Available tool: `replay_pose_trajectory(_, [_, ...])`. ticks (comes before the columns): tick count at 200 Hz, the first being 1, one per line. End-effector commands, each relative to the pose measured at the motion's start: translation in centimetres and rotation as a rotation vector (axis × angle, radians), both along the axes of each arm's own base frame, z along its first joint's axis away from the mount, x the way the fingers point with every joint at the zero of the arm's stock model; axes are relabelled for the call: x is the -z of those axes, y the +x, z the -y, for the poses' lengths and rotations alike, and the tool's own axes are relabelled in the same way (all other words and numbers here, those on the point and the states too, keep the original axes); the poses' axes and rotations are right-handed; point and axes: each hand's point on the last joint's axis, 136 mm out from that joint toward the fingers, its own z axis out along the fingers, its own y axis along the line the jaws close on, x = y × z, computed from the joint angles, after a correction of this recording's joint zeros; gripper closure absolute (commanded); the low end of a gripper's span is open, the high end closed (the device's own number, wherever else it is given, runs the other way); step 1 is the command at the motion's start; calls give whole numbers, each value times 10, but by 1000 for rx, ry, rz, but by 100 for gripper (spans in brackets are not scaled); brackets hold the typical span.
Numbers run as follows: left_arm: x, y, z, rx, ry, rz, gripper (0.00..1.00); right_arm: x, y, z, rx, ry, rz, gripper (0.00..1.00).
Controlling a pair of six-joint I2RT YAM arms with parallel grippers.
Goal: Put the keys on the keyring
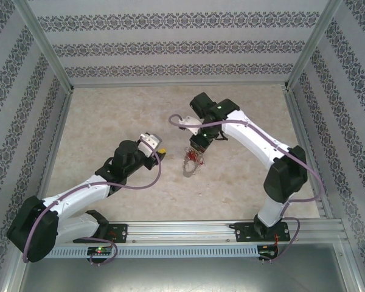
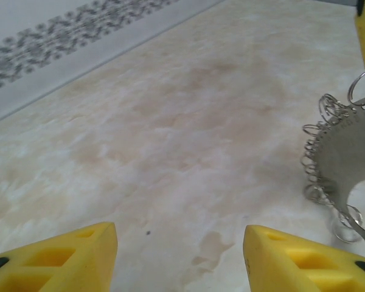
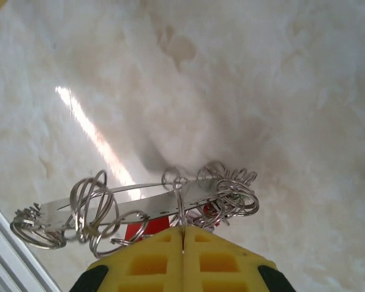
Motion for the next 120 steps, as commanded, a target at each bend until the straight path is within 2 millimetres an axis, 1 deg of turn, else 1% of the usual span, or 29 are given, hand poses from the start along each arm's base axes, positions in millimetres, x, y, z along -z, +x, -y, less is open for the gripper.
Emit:
replay_pose_trajectory(1, [-7,13,-37,-209,-42,-19,41,-30,31,-35,71,128,83,100])
replay_pose_trajectory(24, [-16,17,-63,-339,-69,-26,39,-49,51,-54,82,185,123,100])
replay_pose_trajectory(33, [-20,16,-69,-365,-69,-23,39,-49,57,-57,90,187,138,100])
replay_pose_trajectory(41, [-24,14,-73,-378,-70,-17,40,-45,58,-59,86,186,129,100])
replay_pose_trajectory(50, [-29,12,-76,-386,-76,-9,40,-29,53,-59,81,169,91,100])
replay_pose_trajectory(59, [-33,9,-77,-386,-85,-3,40,-9,46,-55,85,140,46,100])
replay_pose_trajectory(72, [-35,7,-79,-394,-95,0,39,20,33,-50,87,114,-25,100])
replay_pose_trajectory(84, [-35,6,-80,-397,-103,-4,39,43,22,-46,97,100,-63,100])
replay_pose_trajectory(110, [-31,6,-81,-416,-107,-23,38,82,3,-35,150,84,-116,100])
replay_pose_trajectory(120, [-31,7,-81,-417,-110,-25,38,93,-5,-31,162,79,-145,100])
